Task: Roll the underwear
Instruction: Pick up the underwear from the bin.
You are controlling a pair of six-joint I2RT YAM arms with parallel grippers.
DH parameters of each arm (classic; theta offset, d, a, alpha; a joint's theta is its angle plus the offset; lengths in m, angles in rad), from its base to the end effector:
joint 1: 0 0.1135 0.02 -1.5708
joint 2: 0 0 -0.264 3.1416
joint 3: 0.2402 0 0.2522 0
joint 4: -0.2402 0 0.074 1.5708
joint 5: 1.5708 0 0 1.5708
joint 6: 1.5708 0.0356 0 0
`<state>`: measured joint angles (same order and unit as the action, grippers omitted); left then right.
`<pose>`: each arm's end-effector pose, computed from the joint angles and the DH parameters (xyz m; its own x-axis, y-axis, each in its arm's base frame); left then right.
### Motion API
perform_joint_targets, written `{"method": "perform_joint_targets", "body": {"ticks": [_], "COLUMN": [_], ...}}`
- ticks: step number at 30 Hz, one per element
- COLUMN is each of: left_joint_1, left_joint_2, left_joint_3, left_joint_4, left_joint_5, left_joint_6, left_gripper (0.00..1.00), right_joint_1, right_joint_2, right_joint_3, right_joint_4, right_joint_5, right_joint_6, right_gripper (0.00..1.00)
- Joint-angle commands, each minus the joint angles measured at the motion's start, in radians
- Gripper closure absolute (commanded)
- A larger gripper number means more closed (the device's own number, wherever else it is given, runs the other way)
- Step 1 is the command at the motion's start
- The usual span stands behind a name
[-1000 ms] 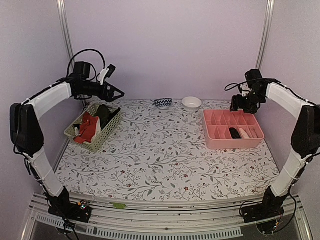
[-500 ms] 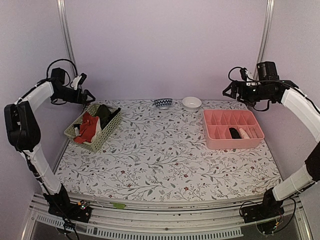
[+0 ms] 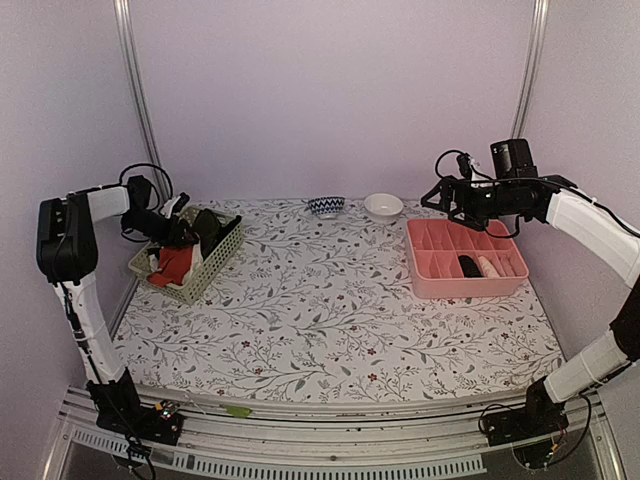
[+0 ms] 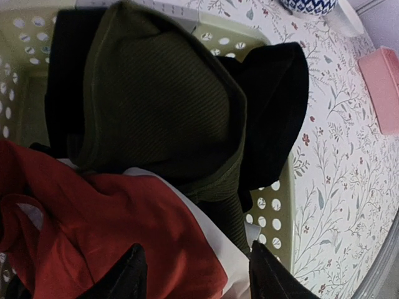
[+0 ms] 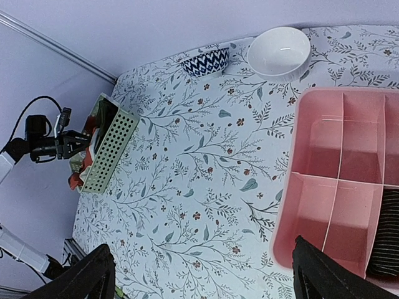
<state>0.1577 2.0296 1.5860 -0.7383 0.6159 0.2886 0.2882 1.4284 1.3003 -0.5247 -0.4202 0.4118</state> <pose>0.4210 0.0461 0.2039 -0.8510 0.0999 -0.5156 0.3446 0.8471 -0.4045 0.3005 0.1042 0.3383 -0.7619 0.1553 -0.6288 -0.2894 0.7869 0.5450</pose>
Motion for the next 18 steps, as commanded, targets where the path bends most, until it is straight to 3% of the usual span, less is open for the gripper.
{"method": "perform_joint_targets", "body": {"ticks": [1, 5, 11, 18], "left_joint_1": [-0.02, -0.027, -0.018, -0.004], "left_joint_2": [0.017, 0.013, -0.051, -0.205], "left_joint_3": [-0.039, -0.077, -0.077, -0.05], "left_joint_4": [0.037, 0.055, 0.078, 0.102], "left_joint_5": [0.011, 0.008, 0.006, 0.038], "left_joint_6": [-0.016, -0.022, -0.034, -0.035], "left_gripper": [0.49, 0.63, 0.99, 1.0], "right_joint_1": [0.008, 0.008, 0.007, 0.008], "right_joint_2": [0.02, 0.027, 0.037, 0.036], "right_joint_3": [-0.006, -0.002, 0.005, 0.004], "right_joint_4": [0.038, 0.04, 0.037, 0.047], "right_joint_5": [-0.017, -0.02, -0.019, -0.026], "right_joint_6": [0.026, 0.027, 0.03, 0.032], "right_gripper": [0.01, 0.01, 0.01, 0.01]}}
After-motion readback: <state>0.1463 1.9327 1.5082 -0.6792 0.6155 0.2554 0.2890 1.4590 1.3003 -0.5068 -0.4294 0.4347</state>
